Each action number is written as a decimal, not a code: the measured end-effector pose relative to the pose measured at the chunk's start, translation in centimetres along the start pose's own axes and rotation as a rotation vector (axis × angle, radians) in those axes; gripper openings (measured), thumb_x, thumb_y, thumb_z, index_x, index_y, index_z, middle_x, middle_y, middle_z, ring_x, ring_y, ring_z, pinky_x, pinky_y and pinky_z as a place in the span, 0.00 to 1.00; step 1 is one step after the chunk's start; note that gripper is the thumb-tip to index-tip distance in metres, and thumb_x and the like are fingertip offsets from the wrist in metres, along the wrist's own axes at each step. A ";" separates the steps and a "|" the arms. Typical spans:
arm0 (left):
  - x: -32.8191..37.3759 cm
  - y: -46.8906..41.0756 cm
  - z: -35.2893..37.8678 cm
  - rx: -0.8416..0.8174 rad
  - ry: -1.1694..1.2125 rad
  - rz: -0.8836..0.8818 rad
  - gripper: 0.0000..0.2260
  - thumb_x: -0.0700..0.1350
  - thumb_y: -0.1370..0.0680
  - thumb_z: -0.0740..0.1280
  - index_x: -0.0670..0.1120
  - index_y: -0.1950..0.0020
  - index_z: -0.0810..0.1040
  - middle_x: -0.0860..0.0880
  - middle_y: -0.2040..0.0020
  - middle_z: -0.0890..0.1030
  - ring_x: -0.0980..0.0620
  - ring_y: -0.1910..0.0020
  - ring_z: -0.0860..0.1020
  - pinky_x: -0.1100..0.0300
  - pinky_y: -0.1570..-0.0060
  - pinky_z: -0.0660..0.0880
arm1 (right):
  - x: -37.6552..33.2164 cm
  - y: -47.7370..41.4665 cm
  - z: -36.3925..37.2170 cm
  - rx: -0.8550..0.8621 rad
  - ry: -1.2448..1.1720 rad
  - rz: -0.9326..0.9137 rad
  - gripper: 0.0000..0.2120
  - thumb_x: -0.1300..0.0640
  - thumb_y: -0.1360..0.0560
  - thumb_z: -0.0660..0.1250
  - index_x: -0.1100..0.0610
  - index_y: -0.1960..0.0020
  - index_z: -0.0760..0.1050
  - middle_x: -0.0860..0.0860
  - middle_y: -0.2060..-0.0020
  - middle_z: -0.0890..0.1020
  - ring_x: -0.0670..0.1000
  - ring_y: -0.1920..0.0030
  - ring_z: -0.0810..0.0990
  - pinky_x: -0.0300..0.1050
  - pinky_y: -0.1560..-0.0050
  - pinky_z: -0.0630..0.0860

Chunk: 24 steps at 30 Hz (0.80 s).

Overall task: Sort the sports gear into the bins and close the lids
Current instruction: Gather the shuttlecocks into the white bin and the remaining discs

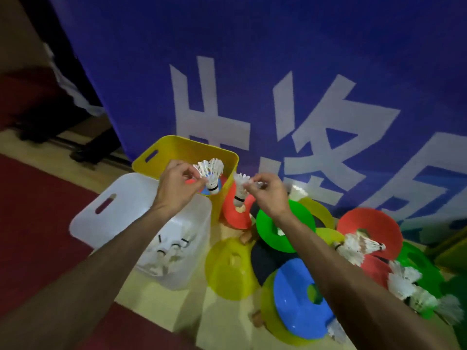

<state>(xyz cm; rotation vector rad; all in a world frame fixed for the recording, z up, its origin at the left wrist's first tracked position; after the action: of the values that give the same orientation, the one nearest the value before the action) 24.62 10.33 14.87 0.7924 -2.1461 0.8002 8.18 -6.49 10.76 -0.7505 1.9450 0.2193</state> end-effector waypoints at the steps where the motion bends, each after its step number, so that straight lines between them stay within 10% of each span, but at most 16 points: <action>1: -1.4 0.0 -1.7 0.020 0.001 -0.020 0.10 0.38 0.33 0.76 0.49 0.63 0.77 0.44 0.52 0.75 0.49 0.53 0.78 0.56 0.47 0.77 | -1.4 0.0 1.8 -0.030 -0.004 -0.024 0.06 0.56 0.29 0.73 0.59 0.55 0.82 0.53 0.56 0.81 0.53 0.50 0.79 0.48 0.48 0.74; 12: -12.9 4.0 -8.3 -0.038 0.003 -0.313 0.14 0.44 0.30 0.75 0.47 0.47 0.78 0.47 0.42 0.73 0.49 0.45 0.77 0.58 0.47 0.74 | -5.5 2.9 16.0 -0.341 0.054 -0.095 0.07 0.59 0.30 0.74 0.56 0.52 0.82 0.52 0.48 0.80 0.51 0.50 0.80 0.46 0.46 0.77; 24: -8.1 4.3 -1.0 -0.206 0.072 -0.228 0.23 0.45 0.26 0.70 0.49 0.32 0.70 0.48 0.38 0.69 0.52 0.39 0.72 0.62 0.42 0.68 | 0.3 2.6 6.1 -0.265 0.221 0.022 0.16 0.56 0.28 0.72 0.57 0.41 0.77 0.51 0.47 0.81 0.50 0.49 0.79 0.41 0.48 0.73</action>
<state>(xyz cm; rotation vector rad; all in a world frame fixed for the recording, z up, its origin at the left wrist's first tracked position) 26.48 16.02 7.90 0.8666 -1.9915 0.4744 11.09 -1.75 7.13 -0.9601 2.1597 0.4294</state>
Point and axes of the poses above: each hand's wrist, its own y-axis away from the middle knuckle, its own z-axis out of the palm, x = y × z, the point moved 7 cm from there along -y, towards the middle knuckle
